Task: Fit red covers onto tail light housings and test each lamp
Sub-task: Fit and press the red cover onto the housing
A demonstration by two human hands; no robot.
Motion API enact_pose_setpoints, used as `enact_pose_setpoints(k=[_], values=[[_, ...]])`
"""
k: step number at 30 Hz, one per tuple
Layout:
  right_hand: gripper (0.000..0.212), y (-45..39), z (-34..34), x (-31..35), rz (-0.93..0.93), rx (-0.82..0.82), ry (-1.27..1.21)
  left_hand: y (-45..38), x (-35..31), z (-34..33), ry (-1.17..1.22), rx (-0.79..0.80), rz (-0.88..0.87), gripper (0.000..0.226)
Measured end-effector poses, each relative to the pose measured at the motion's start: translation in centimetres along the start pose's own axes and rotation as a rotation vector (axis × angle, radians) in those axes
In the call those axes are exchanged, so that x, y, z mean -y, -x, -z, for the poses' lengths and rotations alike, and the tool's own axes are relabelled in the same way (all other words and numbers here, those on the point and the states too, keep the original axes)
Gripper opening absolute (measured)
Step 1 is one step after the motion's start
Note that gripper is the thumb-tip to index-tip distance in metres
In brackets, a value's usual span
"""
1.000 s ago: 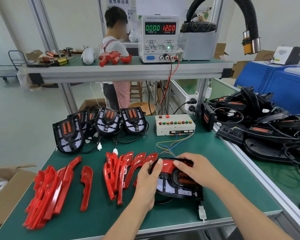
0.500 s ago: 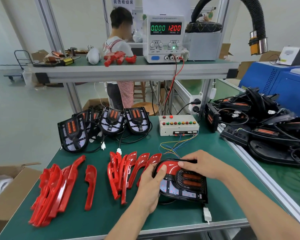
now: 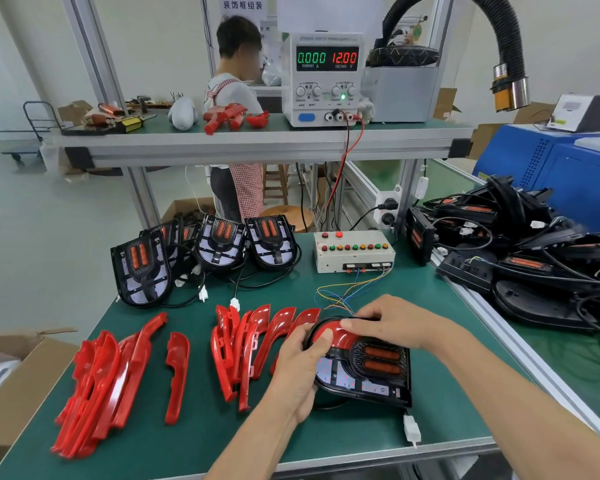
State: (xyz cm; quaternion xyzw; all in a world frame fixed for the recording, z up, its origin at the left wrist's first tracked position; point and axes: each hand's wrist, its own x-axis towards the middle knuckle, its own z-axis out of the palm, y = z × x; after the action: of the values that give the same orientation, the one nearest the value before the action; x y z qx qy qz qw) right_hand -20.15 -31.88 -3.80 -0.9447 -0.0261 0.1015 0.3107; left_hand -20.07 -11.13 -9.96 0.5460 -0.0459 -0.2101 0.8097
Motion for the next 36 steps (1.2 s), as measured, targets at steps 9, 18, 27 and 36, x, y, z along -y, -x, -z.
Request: enact_pose_setpoints(k=[9,18,27,36], values=[[0.056,-0.3,-1.8,0.8,0.043,-0.063,-0.176,0.6,-0.1,-0.3,0.212,-0.085,0.052,0.034],[0.048,-0.9,-1.9,1.7,0.021,-0.010,-0.164,-0.5,-1.6,-1.3,0.215,-0.114,0.138,0.023],[0.052,-1.1,-2.9,1.5,0.071,-0.049,-0.142,-0.5,-1.6,-1.6,0.133,-0.154,0.096,0.021],[0.051,-1.1,-2.2,1.4,0.051,-0.054,-0.223,-0.9,-2.1,-1.6,0.151,-0.109,0.073,0.021]])
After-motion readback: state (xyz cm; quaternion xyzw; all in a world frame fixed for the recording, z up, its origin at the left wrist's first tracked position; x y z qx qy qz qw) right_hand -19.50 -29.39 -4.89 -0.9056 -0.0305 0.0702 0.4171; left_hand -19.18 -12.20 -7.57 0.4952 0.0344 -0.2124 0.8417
